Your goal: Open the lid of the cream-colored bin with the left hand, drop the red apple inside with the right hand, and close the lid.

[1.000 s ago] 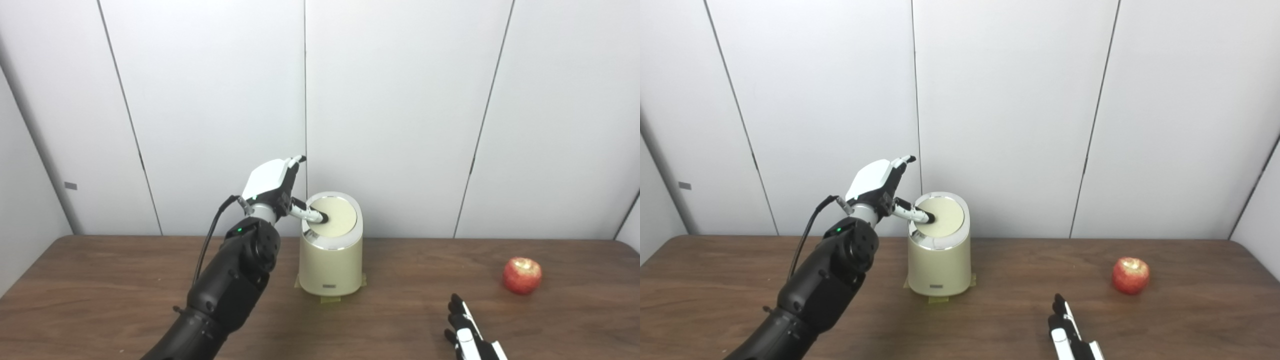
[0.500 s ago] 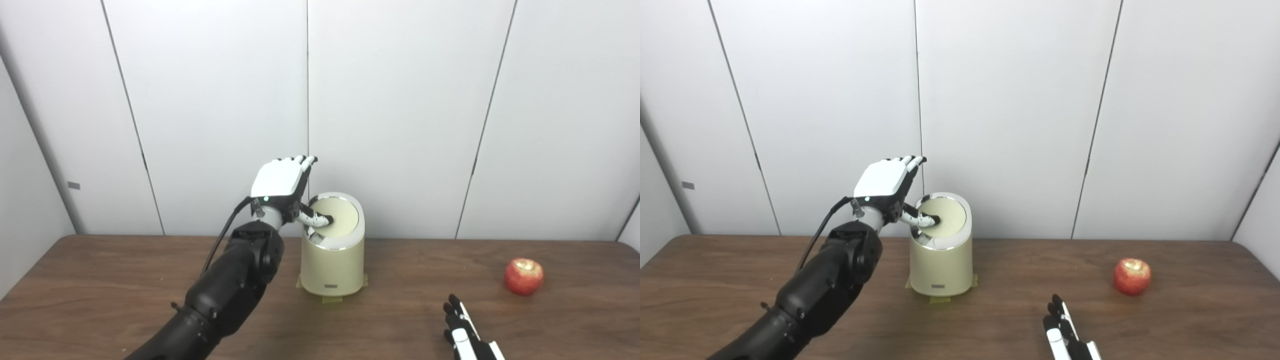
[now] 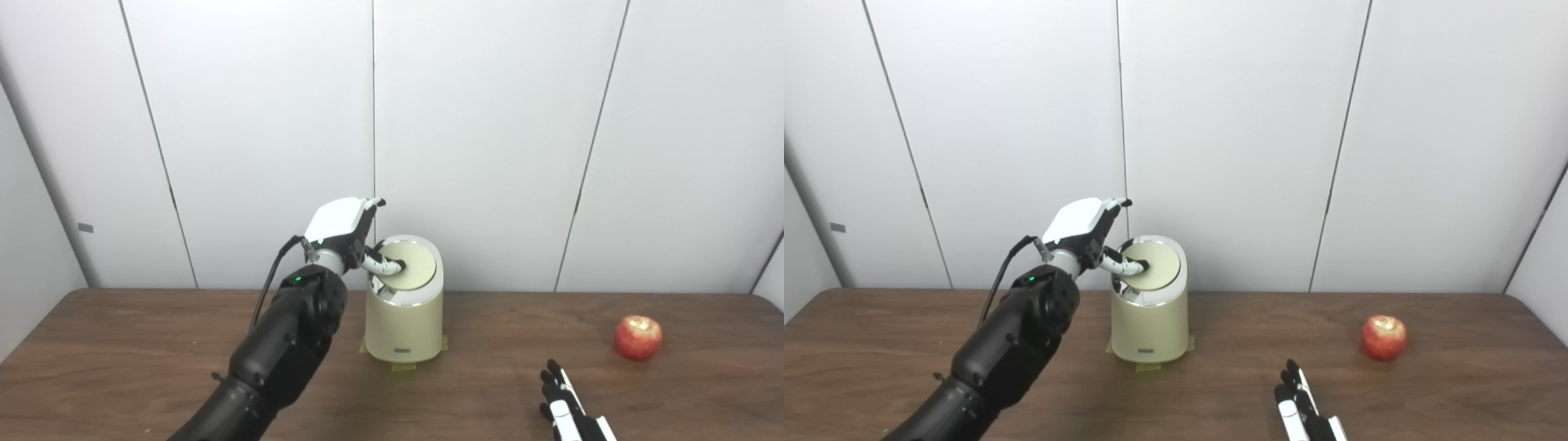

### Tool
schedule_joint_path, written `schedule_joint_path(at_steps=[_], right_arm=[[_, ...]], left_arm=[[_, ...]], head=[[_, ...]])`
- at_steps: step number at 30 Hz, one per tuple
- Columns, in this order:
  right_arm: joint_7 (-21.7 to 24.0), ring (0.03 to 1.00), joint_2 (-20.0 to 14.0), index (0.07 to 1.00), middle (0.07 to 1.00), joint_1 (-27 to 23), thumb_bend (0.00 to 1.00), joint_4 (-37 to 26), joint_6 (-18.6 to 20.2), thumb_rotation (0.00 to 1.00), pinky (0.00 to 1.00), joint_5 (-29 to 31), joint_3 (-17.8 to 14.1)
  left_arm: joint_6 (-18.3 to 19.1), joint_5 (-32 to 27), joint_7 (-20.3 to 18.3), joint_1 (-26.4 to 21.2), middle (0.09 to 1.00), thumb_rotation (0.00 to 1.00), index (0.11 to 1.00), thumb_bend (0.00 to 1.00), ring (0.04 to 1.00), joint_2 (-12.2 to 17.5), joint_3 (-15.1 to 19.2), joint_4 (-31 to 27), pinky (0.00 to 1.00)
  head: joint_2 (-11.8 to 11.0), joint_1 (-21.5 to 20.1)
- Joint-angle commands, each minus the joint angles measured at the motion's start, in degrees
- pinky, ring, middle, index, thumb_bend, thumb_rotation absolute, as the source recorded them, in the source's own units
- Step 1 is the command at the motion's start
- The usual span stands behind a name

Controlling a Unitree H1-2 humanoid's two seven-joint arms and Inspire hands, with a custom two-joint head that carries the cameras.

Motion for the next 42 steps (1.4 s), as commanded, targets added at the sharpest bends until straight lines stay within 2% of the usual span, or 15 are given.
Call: schedule_joint_path(at_steps=[1,2,5,7,10,12,16,18,21,24,27,32,37,40,42], right_arm=[[1.08,0.992,0.61,1.000,0.982,-0.48,0.53,-1.50,0.58,0.92,0.96,1.10,0.35],[1.05,0.991,0.54,1.000,0.981,-0.47,0.53,-1.60,0.77,0.92,0.96,1.03,0.39],[0.58,0.969,-0.27,0.988,0.969,-0.38,0.53,-2.06,0.72,0.93,0.91,-1.44,1.06],[0.33,0.956,-0.64,0.978,0.961,-0.37,0.53,-2.20,0.44,0.94,0.88,-3.03,1.29],[0.24,0.937,-0.72,0.963,0.948,-0.40,0.53,-2.70,0.58,0.93,0.85,-4.05,1.17],[0.31,0.928,-0.58,0.957,0.942,-0.34,0.52,-3.11,0.59,0.87,0.84,-3.78,0.92],[-0.05,0.912,-0.33,0.945,0.935,-0.27,0.49,-3.47,0.32,0.72,0.82,-3.55,0.33],[-0.28,0.901,-0.20,0.930,0.928,-0.44,0.52,-3.43,-0.11,0.58,0.79,-3.39,-0.02],[-0.58,0.895,-0.20,0.915,0.921,-0.53,0.54,-3.53,-0.55,0.46,0.78,-3.46,-0.47],[-1.22,0.893,-0.04,0.906,0.920,-0.57,0.57,-3.83,-0.40,0.42,0.82,-3.80,-1.17],[-1.22,0.900,0.03,0.902,0.923,-0.69,0.60,-4.00,-0.88,0.36,0.87,-2.64,-2.15],[-1.14,0.896,-0.88,0.897,0.923,-1.66,0.67,-3.69,-1.79,0.30,0.83,-1.37,-4.08],[-1.57,0.893,-2.69,0.904,0.924,-3.34,0.71,-3.10,-2.83,0.24,0.79,-1.50,-6.12],[-1.66,0.906,-4.83,0.912,0.936,-4.52,0.74,-0.92,-5.14,0.21,0.81,-2.00,-7.60],[-2.13,0.899,-5.65,0.906,0.932,-5.26,0.78,-0.20,-5.15,0.21,0.81,-1.96,-8.73]], left_arm=[[0.75,-1.25,-0.31,-2.55,0.940,0.36,0.903,0.67,0.920,-0.13,3.70,-4.34,0.84],[0.84,-1.37,-0.85,-2.31,0.931,0.45,0.892,0.62,0.901,-0.55,5.16,-5.57,0.77],[0.86,-2.59,-0.45,-1.13,0.891,0.61,0.867,0.50,0.859,-1.32,8.93,-9.07,0.69],[0.86,-1.75,0.32,-0.12,0.871,0.65,0.857,0.46,0.841,-1.54,10.04,-10.75,0.69],[0.86,-3.12,1.33,2.34,0.883,0.75,0.860,0.43,0.863,-2.60,12.80,-13.46,0.74],[0.86,-5.72,1.70,4.47,0.910,0.84,0.871,0.43,0.896,-3.85,15.41,-15.60,0.80],[0.86,-7.08,0.36,8.97,0.923,0.95,0.896,0.44,0.906,-5.23,18.65,-20.26,0.82],[0.87,-7.58,-0.01,11.10,0.902,0.99,0.893,0.41,0.884,-5.24,19.06,-22.37,0.81],[-0.92,-10.76,0.89,14.57,0.886,1.00,0.883,0.39,0.864,-4.62,19.28,-24.38,0.80],[-4.38,-15.73,2.44,18.71,0.877,0.96,0.875,0.40,0.846,-4.79,20.83,-25.40,0.77],[-5.34,-18.56,2.61,22.47,0.892,0.94,0.890,0.43,0.865,-4.50,21.09,-27.05,0.80],[-7.34,-24.75,2.91,28.86,0.913,0.95,0.915,0.49,0.898,-5.18,21.95,-28.40,0.85],[-10.28,-27.44,2.99,33.35,0.922,1.00,0.937,0.49,0.915,-4.88,20.90,-28.71,0.89],[-11.07,-27.52,3.25,34.86,0.928,1.00,0.950,0.50,0.928,-4.46,20.07,-28.59,0.94],[-11.41,-27.78,3.20,35.48,0.930,1.00,0.952,0.51,0.933,-4.11,19.80,-28.48,0.97]], head=[[0.16,-0.11],[0.19,-0.12],[0.38,-0.12],[0.43,-0.23],[0.49,-0.41],[0.59,-0.44],[0.90,-0.51],[0.84,-0.64],[1.11,-0.99],[1.25,-1.30],[1.51,-1.46],[2.19,-2.20],[2.85,-4.42],[3.27,-6.54],[3.55,-7.67]])
